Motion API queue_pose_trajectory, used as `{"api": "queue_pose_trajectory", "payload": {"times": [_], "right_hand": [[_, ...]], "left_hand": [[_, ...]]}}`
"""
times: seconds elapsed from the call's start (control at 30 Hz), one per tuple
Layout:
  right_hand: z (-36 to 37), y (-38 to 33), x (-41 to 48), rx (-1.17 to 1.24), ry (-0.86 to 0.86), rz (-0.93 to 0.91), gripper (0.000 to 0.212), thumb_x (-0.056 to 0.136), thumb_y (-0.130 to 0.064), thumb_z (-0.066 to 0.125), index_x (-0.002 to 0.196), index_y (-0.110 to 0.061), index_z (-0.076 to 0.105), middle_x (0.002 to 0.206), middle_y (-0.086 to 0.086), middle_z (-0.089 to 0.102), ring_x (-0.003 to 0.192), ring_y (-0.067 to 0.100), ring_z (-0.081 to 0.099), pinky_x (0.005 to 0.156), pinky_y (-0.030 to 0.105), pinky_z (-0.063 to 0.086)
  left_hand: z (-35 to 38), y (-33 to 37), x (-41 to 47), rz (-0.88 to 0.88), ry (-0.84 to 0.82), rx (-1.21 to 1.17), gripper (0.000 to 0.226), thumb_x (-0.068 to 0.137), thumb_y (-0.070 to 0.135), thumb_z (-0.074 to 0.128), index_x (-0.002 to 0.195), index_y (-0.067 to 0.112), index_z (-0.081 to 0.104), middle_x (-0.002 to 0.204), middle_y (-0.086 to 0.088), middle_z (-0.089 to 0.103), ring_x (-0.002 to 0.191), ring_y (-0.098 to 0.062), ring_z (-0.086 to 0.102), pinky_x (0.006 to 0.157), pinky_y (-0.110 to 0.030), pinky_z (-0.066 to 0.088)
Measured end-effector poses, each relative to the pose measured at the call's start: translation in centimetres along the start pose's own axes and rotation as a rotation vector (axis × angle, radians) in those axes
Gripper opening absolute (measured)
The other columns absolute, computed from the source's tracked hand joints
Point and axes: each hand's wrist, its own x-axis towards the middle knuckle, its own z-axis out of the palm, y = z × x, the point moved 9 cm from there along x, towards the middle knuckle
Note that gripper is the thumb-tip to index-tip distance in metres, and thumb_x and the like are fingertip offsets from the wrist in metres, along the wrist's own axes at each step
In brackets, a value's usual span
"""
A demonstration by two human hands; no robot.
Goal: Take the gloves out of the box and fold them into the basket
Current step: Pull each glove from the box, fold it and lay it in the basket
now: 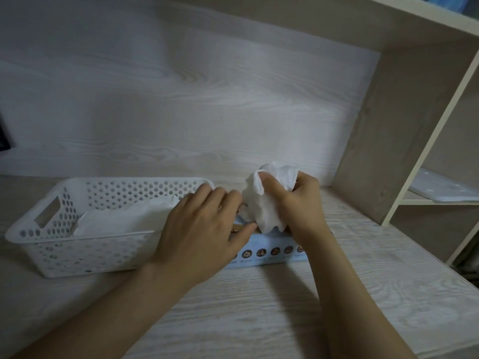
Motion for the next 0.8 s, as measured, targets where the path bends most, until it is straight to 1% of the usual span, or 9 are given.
{"api": "queue_pose_trajectory", "payload": {"times": [0.1,0.17,0.3,0.4,0.5,0.57,0.6,0.7,0.8], "right_hand": [[1.9,-0.3,-0.5,0.05,-0.228,0.031,0.048,0.092,-0.042,0.069,0.086,0.006,0.069,0.08,0.027,0.068,0.071,0.034,0.064,0.064,0.043,0.051],[2.4,-0.2,-0.8,0.079,-0.28,0.057,0.06,0.092,-0.044,0.059,0.079,0.014,0.051,0.071,0.024,0.046,0.067,0.029,0.046,0.065,0.041,0.037],[0.8,0.0,0.0,0.006,-0.068,0.061,0.045,0.099,-0.017,0.056,0.061,-0.003,0.037,0.063,0.009,0.027,0.059,0.02,0.025,0.057,0.033,0.024],[-2.1,0.4,0.3,-0.012,0.229,0.071,0.045,0.1,-0.018,0.054,0.059,-0.015,0.035,0.059,0.0,0.022,0.058,0.015,0.021,0.055,0.03,0.019],[-5.0,1.1,0.1,-0.096,0.48,0.078,0.044,0.1,-0.026,0.056,0.06,-0.01,0.044,0.054,-0.006,0.033,0.051,0.015,0.028,0.054,0.031,0.027],[-5.7,1.0,-0.3,-0.089,0.559,0.046,0.022,0.101,-0.029,0.062,0.091,-0.01,0.061,0.071,-0.012,0.054,0.055,0.002,0.052,0.057,0.019,0.042],[-5.8,0.8,-0.6,-0.056,0.569,0.045,0.019,0.101,-0.026,0.065,0.108,-0.012,0.055,0.082,-0.011,0.058,0.062,-0.008,0.058,0.057,0.009,0.042],[-4.7,0.2,-0.7,0.005,0.472,-0.011,0.038,0.096,-0.015,0.071,0.12,-0.018,0.042,0.079,-0.002,0.061,0.055,-0.001,0.06,0.054,0.017,0.043],[-2.5,-1.0,-0.1,0.052,0.243,-0.047,0.017,0.1,-0.014,0.062,0.111,-0.024,0.07,0.071,-0.004,0.063,0.064,0.009,0.057,0.063,0.027,0.046]], "left_hand": [[-0.3,-0.1,0.3,-0.03,-0.005,-0.002,0.056,0.099,0.053,0.056,0.142,0.017,0.054,0.097,0.001,0.068,0.086,-0.024,0.06,0.071,-0.04,0.053],[-0.2,0.1,0.2,-0.014,-0.003,-0.012,0.051,0.102,0.047,0.056,0.145,0.02,0.054,0.102,0.001,0.07,0.088,-0.024,0.062,0.074,-0.042,0.053],[0.2,0.4,-0.1,0.032,0.027,-0.019,0.007,0.098,0.021,0.068,0.104,0.019,0.071,0.099,-0.001,0.067,0.086,-0.025,0.059,0.073,-0.042,0.05],[2.0,0.2,-0.3,0.027,-0.109,0.02,0.024,0.079,0.01,0.085,0.094,0.021,0.071,0.113,0.0,0.062,0.098,-0.025,0.055,0.081,-0.039,0.046],[2.3,1.0,-0.4,0.096,-0.148,0.069,0.018,0.079,0.012,0.083,0.09,0.02,0.071,0.139,-0.007,0.056,0.114,-0.031,0.054,0.095,-0.044,0.042],[1.6,1.8,-0.4,0.151,-0.099,0.057,0.004,0.094,0.018,0.068,0.09,0.017,0.069,0.134,-0.01,0.06,0.112,-0.033,0.057,0.099,-0.048,0.042],[1.2,2.2,-0.2,0.162,-0.08,0.042,0.016,0.102,0.022,0.057,0.092,0.016,0.067,0.121,-0.008,0.065,0.105,-0.032,0.059,0.1,-0.049,0.042],[0.8,2.5,-0.1,0.168,-0.047,0.019,0.027,0.111,0.029,0.038,0.1,0.017,0.059,0.085,-0.002,0.064,0.083,-0.027,0.059,0.104,-0.047,0.045],[0.5,1.5,0.2,0.076,-0.061,-0.038,0.035,0.11,0.039,0.037,0.108,0.016,0.064,0.09,0.0,0.069,0.084,-0.025,0.063,0.101,-0.045,0.047]]}}
